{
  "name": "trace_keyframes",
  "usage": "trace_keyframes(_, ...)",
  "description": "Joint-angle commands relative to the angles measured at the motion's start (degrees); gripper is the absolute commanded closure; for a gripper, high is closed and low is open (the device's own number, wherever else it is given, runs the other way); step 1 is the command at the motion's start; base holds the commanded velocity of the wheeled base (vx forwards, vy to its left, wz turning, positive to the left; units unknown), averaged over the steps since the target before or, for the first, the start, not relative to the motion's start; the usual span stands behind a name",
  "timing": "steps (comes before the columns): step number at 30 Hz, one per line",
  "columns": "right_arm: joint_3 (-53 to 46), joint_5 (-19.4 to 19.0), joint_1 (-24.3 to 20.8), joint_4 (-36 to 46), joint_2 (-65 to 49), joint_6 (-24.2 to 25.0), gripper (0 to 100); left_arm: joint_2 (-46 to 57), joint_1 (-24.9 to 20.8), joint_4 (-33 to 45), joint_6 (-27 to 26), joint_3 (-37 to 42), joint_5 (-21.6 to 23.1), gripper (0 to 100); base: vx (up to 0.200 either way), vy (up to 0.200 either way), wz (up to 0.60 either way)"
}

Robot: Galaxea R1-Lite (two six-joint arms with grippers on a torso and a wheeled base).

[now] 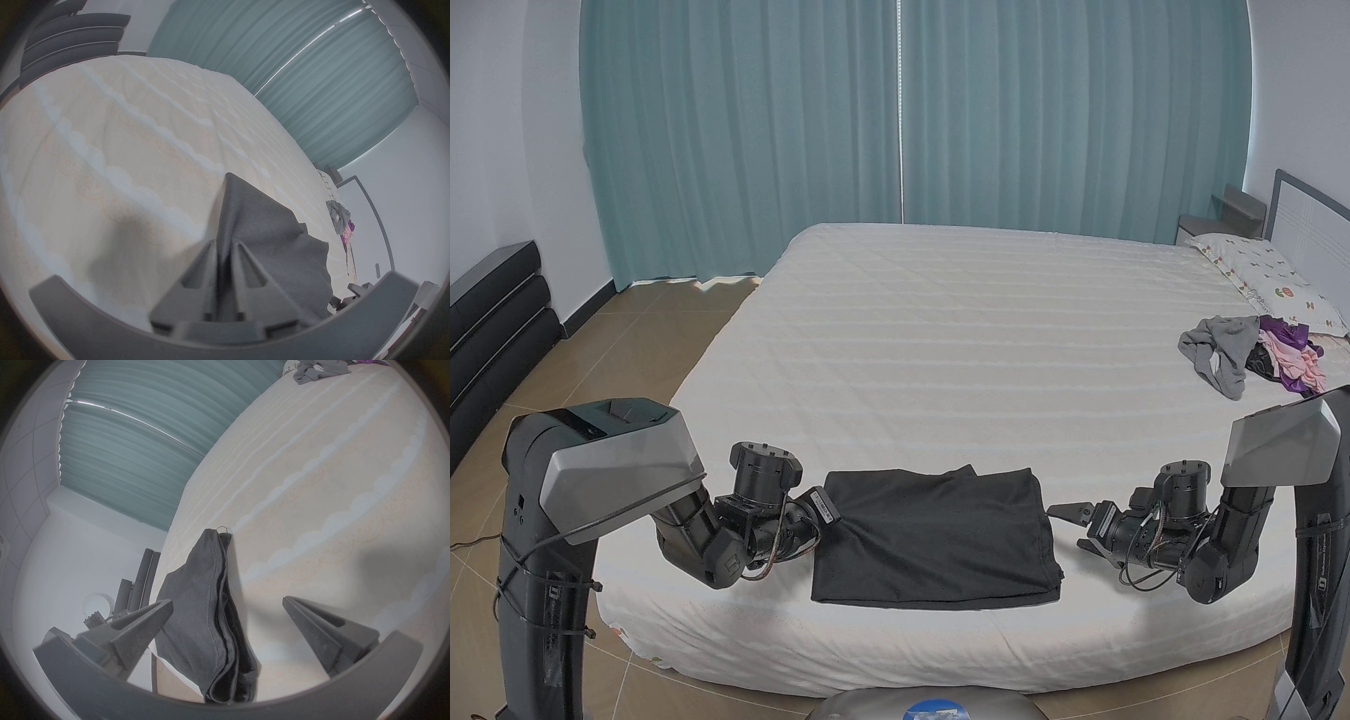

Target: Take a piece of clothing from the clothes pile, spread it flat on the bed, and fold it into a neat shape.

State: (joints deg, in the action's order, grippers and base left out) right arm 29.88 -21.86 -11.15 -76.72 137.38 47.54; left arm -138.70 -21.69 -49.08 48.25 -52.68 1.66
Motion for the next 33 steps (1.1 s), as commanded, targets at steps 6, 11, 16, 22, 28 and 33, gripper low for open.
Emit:
trace_keyframes(6, -0.08, -0.03, -0.01, -0.01, 0.09, 0.01, 0, 0.8, -0.29, 0.04, 0.27, 0.91, 0.1, 0, 0.0, 0.0, 0.0)
trace_keyframes(11, 0.0, -0.03, -0.01, -0.01, 0.09, 0.01, 0, 1.24, -0.2, 0.04, 1.41, 0.91, 0.1, 0, 0.0, 0.0, 0.0)
trace_keyframes(16, 0.0, -0.03, -0.01, -0.01, 0.09, 0.01, 0, 2.12, -0.02, 0.04, 3.25, 1.0, 0.1, 0, 0.0, 0.0, 0.0)
trace_keyframes(22, 0.0, -0.03, -0.01, -0.01, 0.09, 0.01, 0, 2.56, 0.15, -0.05, 3.34, 1.61, 0.19, 0, 0.0, 0.0, 0.0)
trace_keyframes(28, -0.17, -0.03, -0.01, -0.01, 0.0, 0.09, 0, 5.55, 0.77, -0.05, 5.54, 4.34, 0.28, 0, 0.0, 0.0, 0.0)
trace_keyframes(33, -0.17, 0.76, -0.8, 0.78, -0.18, -0.08, 0, 8.54, 0.77, -0.32, 6.33, 8.99, -0.43, 0, 0.0, 0.0, 0.0)
